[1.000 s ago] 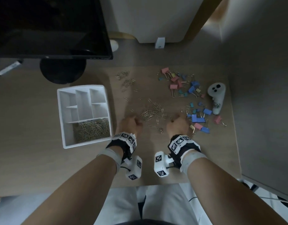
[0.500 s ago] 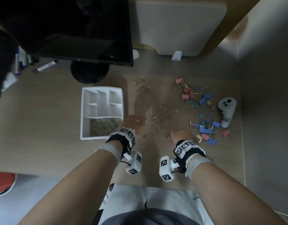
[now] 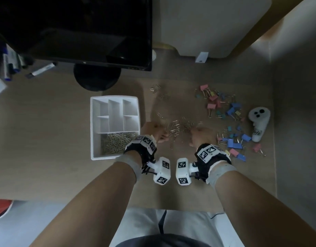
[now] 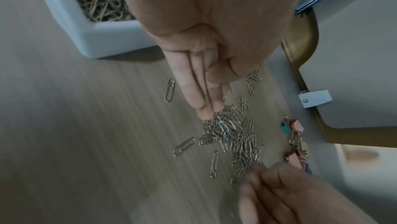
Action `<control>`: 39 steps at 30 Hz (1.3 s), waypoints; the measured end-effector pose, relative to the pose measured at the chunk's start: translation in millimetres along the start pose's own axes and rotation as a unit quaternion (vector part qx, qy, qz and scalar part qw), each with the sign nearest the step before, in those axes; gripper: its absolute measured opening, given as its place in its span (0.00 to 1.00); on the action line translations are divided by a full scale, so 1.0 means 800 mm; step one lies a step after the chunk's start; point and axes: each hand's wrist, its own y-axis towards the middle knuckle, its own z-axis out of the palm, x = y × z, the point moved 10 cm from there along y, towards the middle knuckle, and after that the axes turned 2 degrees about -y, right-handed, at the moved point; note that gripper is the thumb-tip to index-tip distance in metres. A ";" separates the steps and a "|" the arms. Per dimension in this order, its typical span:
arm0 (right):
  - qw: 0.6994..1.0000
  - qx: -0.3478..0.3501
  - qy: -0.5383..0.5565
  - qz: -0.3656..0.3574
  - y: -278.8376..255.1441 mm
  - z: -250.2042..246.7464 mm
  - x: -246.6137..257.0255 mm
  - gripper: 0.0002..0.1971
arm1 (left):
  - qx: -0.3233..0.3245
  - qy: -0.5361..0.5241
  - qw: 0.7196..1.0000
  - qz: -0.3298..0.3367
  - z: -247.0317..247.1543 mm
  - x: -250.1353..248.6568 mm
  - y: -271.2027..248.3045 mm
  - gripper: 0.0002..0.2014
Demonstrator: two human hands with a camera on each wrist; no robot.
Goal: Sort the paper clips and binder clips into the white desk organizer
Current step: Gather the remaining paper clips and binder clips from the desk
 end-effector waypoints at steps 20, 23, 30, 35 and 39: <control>0.992 -0.040 -0.072 -0.091 -0.024 -0.002 0.051 0.23 | -0.073 0.427 0.893 0.124 -0.006 -0.048 -0.023 0.16; 0.988 0.037 -0.093 -0.113 -0.023 0.022 0.058 0.18 | -0.117 0.364 0.911 0.157 -0.010 -0.066 -0.035 0.12; 0.969 0.075 -0.163 -0.172 -0.021 0.052 0.139 0.23 | -0.325 0.422 0.817 0.223 -0.088 -0.153 -0.099 0.13; 0.930 0.123 -0.203 -0.282 -0.023 0.095 0.227 0.31 | -0.443 0.462 0.742 0.198 -0.160 -0.186 -0.104 0.35; 0.879 0.137 -0.328 -0.318 -0.016 0.144 0.255 0.38 | -0.454 0.423 0.774 0.126 -0.211 -0.161 -0.081 0.40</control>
